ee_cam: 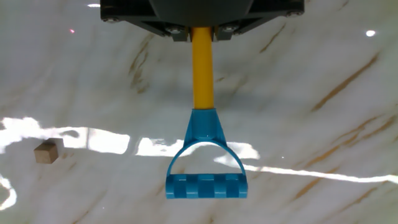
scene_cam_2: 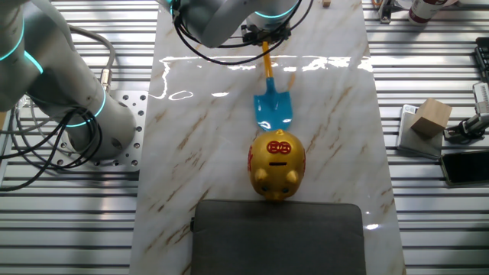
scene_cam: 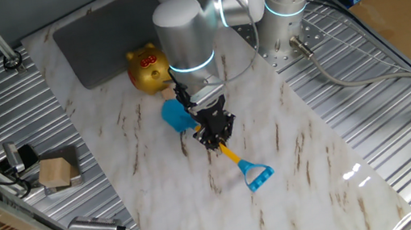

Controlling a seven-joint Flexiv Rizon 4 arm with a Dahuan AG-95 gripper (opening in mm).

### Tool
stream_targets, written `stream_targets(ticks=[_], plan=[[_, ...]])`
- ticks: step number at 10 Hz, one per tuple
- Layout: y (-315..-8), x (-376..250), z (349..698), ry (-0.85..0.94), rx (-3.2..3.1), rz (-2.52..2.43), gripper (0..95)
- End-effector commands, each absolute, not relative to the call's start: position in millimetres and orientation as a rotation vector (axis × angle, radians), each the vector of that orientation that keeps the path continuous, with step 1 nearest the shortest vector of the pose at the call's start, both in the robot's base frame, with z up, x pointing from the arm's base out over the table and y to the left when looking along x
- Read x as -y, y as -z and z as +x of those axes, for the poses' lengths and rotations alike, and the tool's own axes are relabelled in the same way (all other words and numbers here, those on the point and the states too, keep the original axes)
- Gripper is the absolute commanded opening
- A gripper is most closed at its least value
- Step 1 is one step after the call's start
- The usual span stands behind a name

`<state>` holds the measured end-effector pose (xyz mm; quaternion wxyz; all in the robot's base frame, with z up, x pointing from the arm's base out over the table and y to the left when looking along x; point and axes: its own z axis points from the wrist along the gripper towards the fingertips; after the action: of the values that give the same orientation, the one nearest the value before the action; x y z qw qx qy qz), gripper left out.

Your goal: Use a shovel to scoop up an object

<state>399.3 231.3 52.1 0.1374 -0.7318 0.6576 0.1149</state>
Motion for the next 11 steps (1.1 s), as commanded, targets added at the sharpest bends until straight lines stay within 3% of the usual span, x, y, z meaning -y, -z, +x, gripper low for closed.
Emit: stream_targets(ticks=[1, 11], plan=[[-49.4, -231.8, 396.4, -0.328, -1.907, -2.109, 0.0], [-49.3, -229.3, 392.7, -0.328, -1.875, -2.119, 0.0]])
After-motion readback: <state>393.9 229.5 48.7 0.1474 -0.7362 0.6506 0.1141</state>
